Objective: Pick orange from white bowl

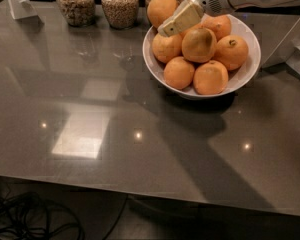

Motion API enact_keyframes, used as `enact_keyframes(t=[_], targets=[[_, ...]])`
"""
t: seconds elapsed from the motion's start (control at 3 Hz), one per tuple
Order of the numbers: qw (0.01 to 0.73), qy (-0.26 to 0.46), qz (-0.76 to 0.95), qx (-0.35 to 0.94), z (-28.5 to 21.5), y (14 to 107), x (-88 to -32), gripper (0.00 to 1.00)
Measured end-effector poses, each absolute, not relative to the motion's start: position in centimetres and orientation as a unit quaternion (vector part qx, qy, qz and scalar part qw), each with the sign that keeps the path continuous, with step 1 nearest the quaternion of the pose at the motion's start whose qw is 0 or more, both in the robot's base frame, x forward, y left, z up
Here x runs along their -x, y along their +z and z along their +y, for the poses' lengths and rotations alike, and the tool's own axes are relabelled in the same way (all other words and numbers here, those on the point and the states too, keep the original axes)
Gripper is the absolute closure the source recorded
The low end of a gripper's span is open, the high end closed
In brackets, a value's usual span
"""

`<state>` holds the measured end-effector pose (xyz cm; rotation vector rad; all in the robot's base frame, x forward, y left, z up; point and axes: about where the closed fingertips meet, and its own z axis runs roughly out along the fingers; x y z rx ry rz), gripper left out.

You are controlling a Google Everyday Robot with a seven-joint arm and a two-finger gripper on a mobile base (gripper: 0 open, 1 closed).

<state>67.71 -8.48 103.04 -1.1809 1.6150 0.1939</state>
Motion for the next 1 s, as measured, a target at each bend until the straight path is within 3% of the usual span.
enact_keyframes(t=[0.33, 1.0], targets=[[0.526, 0.077, 0.684, 0.499, -7.8, 102.8, -69.6, 0.14], [0.496, 0.077, 0.697, 0.512, -6.3, 101.7, -71.6, 0.16]])
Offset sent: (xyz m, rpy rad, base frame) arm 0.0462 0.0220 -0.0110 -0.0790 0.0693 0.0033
